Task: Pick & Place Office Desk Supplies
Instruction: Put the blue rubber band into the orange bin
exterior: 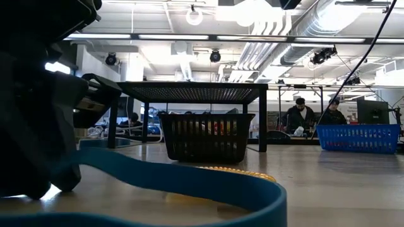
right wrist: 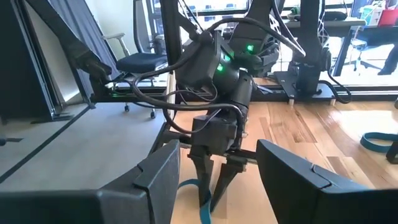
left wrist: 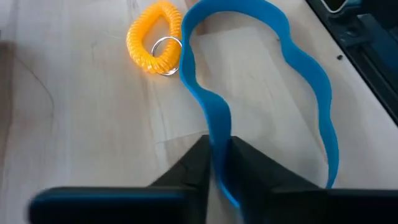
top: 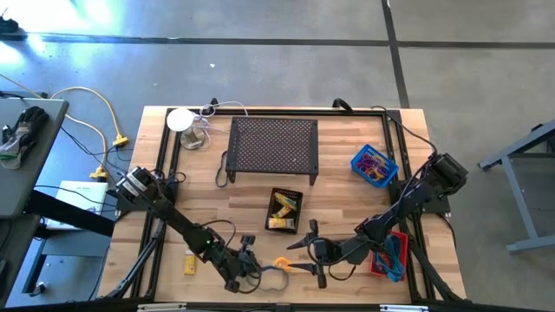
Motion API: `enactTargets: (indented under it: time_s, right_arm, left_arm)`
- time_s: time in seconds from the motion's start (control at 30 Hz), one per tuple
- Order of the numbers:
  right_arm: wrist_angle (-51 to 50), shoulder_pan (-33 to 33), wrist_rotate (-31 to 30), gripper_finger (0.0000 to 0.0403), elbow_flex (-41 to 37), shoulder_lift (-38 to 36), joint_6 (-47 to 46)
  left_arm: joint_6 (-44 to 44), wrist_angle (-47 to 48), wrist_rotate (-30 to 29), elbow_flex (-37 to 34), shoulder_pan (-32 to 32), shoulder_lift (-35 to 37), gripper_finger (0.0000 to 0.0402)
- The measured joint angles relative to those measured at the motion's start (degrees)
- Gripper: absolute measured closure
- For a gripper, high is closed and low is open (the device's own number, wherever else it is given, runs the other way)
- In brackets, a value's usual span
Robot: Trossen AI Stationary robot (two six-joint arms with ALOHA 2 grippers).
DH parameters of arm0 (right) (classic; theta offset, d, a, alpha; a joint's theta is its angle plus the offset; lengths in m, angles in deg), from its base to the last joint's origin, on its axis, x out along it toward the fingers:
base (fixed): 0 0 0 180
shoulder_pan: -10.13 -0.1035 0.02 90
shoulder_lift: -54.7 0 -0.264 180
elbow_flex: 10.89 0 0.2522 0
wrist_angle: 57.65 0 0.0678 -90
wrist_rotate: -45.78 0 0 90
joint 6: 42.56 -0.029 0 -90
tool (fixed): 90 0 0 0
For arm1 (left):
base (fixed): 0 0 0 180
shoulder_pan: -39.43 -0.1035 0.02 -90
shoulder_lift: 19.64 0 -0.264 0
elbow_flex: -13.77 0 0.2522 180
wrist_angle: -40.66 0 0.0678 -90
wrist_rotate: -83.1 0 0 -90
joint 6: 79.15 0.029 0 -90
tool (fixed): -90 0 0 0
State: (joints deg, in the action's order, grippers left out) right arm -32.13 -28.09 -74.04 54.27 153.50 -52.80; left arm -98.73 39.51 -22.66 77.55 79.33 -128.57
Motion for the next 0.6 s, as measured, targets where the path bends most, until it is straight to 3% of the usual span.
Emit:
enactTargets:
  time_s: [0.13, 0.6]
  right_arm:
    - [-1.43, 0.00, 0.00, 0.0203, 0.00, 0.00, 0.00]
    - [-8.39, 0.67, 0.06, 0.0203, 0.02, 0.00, -0.44]
  left_arm:
    - [0.00, 0.40, -1.22, -0.03, -0.02, 0.24, 0.0394]
    - [2.19, 0.57, -2.25, 0.11, -0.04, 9.29, 0.0400]
